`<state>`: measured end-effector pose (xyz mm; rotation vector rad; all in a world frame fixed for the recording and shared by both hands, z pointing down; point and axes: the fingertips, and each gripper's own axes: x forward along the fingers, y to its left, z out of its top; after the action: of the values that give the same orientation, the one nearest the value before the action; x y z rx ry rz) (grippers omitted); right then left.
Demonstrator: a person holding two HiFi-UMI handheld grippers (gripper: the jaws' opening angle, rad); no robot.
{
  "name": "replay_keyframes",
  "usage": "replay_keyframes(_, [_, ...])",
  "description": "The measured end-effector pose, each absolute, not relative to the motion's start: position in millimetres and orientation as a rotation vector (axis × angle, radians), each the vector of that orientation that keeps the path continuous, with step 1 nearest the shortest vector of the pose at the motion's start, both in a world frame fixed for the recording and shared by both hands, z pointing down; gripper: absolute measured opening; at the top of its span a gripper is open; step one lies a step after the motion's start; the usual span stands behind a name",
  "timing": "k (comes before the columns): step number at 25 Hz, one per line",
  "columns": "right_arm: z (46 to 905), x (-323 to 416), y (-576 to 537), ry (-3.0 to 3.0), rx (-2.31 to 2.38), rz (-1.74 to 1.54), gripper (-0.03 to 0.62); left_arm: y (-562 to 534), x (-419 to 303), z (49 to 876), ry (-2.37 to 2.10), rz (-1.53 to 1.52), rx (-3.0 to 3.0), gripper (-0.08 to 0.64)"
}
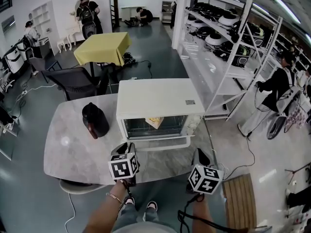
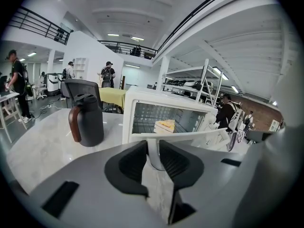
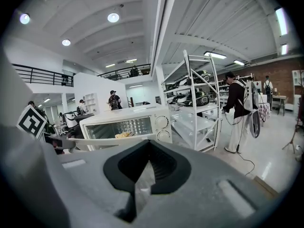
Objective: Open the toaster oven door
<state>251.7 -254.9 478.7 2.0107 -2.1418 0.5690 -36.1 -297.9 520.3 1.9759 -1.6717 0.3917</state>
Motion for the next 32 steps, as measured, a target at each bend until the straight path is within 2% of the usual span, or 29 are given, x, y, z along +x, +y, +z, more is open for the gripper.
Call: replay_keyframes(32, [496.1,247.5,-215.5,-2.105,1.994,0.6,0.005,-251.6,-31.9,557.4,-1.617,0.449,2.005,0.069])
